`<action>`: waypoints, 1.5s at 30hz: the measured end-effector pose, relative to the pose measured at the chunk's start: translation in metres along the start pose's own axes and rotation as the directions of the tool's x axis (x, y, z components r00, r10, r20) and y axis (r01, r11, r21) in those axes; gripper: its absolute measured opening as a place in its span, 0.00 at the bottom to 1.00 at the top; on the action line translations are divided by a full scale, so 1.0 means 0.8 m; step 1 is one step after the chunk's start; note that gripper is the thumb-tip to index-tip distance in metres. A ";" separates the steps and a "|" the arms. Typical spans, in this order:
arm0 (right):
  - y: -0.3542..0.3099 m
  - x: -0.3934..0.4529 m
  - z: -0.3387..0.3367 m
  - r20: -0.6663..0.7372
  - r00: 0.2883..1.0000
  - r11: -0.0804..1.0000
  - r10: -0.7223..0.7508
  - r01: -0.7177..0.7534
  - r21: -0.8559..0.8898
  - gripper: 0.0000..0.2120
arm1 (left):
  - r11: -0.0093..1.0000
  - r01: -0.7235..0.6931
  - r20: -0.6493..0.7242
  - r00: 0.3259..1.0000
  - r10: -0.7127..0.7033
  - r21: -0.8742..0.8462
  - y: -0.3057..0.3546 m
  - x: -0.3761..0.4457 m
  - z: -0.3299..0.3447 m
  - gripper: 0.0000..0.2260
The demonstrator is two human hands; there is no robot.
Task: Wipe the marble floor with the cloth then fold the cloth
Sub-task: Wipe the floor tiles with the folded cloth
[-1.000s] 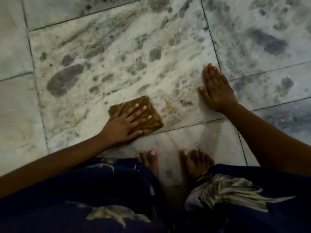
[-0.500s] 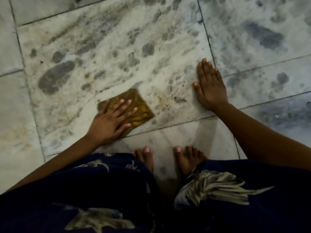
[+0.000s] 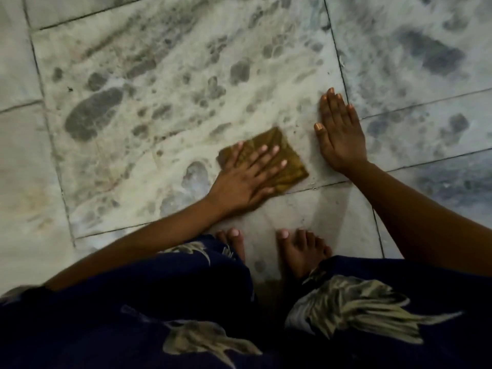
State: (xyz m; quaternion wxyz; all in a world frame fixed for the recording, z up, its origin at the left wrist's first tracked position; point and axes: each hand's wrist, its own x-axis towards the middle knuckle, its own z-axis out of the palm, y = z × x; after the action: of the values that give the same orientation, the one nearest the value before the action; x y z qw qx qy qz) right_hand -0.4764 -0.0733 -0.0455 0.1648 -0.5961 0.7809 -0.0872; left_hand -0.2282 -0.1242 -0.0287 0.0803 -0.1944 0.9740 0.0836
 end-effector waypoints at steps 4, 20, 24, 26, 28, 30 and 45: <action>0.001 0.000 0.000 0.014 1.000 1.000 -0.003 0.003 -0.019 0.32 | 0.982 0.189 0.002 0.982 -0.189 -0.022 -0.046 -0.088 0.010 0.24; 0.003 -0.005 -0.006 -0.007 0.999 0.999 0.045 -0.045 -0.003 0.33 | 0.998 0.067 -0.036 0.997 -0.068 -0.017 -0.004 0.024 -0.002 0.25; 0.007 -0.015 -0.001 -0.048 0.995 0.987 0.085 -0.090 -0.129 0.32 | 0.999 0.044 -0.034 0.998 -0.044 0.008 -0.038 -0.025 0.004 0.24; 0.009 -0.016 0.001 -0.045 0.994 0.985 0.095 -0.100 -0.142 0.32 | 0.995 0.103 -0.067 0.993 -0.102 0.012 -0.077 -0.016 -0.005 0.24; 0.010 -0.015 0.003 -0.056 0.993 0.985 0.103 -0.110 -0.131 0.32 | 0.984 0.178 -0.083 0.981 -0.177 0.003 -0.112 0.017 -0.017 0.25; 0.010 -0.014 0.004 -0.067 0.992 0.985 0.108 -0.116 -0.128 0.32 | 0.969 0.248 -0.068 0.967 -0.248 0.002 -0.136 0.069 -0.034 0.26; 0.012 -0.015 0.006 -0.107 0.990 0.989 0.096 -0.106 -0.100 0.31 | 0.978 0.198 -0.104 0.973 -0.204 -0.067 -0.068 0.048 -0.010 0.29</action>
State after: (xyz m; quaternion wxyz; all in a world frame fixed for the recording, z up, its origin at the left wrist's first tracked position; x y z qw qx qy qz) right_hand -0.4808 -0.0590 -0.0516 0.0972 -0.5584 0.8211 -0.0675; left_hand -0.2429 -0.1894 -0.0354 0.0290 -0.2983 0.9497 0.0914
